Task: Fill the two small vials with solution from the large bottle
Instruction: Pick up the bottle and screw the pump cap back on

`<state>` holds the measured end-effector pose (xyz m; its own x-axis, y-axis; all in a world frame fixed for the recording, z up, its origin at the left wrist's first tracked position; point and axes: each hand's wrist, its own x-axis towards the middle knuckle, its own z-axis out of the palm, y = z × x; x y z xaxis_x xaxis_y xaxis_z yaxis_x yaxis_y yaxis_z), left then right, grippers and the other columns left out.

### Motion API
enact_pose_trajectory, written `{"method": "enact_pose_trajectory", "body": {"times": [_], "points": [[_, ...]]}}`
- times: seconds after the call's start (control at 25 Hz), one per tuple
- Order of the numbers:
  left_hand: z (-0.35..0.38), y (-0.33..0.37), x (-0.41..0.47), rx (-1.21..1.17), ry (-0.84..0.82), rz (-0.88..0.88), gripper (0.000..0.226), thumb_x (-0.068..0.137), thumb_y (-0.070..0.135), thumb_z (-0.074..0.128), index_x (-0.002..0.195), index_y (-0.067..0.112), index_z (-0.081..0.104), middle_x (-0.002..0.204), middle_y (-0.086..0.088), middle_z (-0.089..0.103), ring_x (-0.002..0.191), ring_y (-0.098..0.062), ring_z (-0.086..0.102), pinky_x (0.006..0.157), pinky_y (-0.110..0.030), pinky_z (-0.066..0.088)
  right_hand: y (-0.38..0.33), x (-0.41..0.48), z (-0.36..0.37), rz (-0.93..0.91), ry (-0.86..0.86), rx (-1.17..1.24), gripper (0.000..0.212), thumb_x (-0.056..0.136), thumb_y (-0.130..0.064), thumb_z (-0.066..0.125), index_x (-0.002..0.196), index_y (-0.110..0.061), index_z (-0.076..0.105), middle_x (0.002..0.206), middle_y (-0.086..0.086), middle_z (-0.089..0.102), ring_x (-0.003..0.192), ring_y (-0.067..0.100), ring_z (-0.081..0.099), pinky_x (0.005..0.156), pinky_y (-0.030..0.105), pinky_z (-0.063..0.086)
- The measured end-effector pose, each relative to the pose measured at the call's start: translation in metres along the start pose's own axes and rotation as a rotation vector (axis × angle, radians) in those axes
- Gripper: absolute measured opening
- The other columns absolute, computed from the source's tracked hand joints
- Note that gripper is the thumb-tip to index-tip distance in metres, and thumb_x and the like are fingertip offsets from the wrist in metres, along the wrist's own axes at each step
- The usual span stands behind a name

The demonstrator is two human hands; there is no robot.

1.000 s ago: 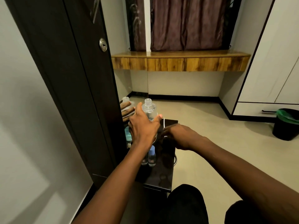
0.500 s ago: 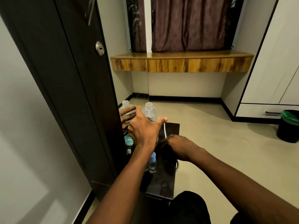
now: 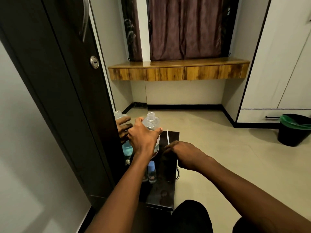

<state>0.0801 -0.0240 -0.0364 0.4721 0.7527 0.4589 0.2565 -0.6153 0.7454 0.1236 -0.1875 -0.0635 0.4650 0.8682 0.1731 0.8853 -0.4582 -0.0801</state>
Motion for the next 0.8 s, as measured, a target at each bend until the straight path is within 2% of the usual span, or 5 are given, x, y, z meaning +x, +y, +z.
{"method": "enact_pose_trajectory", "body": {"times": [0.2, 0.4, 0.48, 0.64, 0.8], "points": [[-0.018, 0.014, 0.001, -0.107, -0.125, 0.139, 0.088, 0.046, 0.054, 0.098, 0.122, 0.018, 0.071, 0.107, -0.005, 0.078, 0.088, -0.015, 0.072, 0.078, -0.027, 0.062, 0.012, -0.022, -0.021, 0.071, 0.033, -0.024, 0.059, 0.068, 0.009, 0.051, 0.108, -0.028, 0.072, 0.110, -0.013, 0.068, 0.106, 0.019, 0.063, 0.075, 0.037, 0.056], [-0.041, 0.051, -0.009, -0.253, -0.269, 0.302, 0.098, 0.040, 0.060, 0.096, 0.124, 0.016, 0.072, 0.107, 0.001, 0.079, 0.077, 0.003, 0.067, 0.066, -0.004, 0.051, 0.025, -0.065, -0.061, 0.153, 0.155, -0.003, 0.060, 0.072, 0.011, 0.055, 0.114, -0.027, 0.074, 0.105, -0.012, 0.070, 0.099, 0.016, 0.063, 0.075, 0.039, 0.056], [-0.050, 0.062, -0.017, -0.317, -0.371, 0.348, 0.101, 0.038, 0.062, 0.093, 0.125, 0.016, 0.071, 0.105, 0.005, 0.078, 0.075, 0.012, 0.065, 0.066, -0.007, 0.055, 0.031, -0.084, -0.082, 0.189, 0.213, 0.034, 0.059, 0.074, 0.010, 0.058, 0.118, -0.025, 0.074, 0.105, -0.011, 0.072, 0.097, 0.012, 0.064, 0.078, 0.035, 0.058], [-0.062, 0.074, -0.036, -0.379, -0.610, 0.473, 0.084, 0.044, 0.053, 0.099, 0.118, 0.021, 0.074, 0.091, 0.023, 0.074, 0.084, 0.010, 0.071, 0.074, -0.017, 0.060, 0.039, -0.126, -0.131, 0.284, 0.410, 0.192, 0.049, 0.088, -0.004, 0.070, 0.130, -0.029, 0.068, 0.114, -0.014, 0.073, 0.101, -0.001, 0.063, 0.090, 0.018, 0.053], [-0.062, 0.084, -0.061, -0.422, -0.792, 0.448, 0.083, 0.043, 0.041, 0.104, 0.118, 0.017, 0.076, 0.108, 0.005, 0.079, 0.091, -0.003, 0.076, 0.080, -0.029, 0.063, 0.037, -0.151, -0.190, 0.304, 0.657, 0.265, 0.033, 0.092, -0.015, 0.073, 0.124, -0.020, 0.071, 0.109, -0.011, 0.071, 0.098, 0.010, 0.071, 0.091, 0.029, 0.060]]}}
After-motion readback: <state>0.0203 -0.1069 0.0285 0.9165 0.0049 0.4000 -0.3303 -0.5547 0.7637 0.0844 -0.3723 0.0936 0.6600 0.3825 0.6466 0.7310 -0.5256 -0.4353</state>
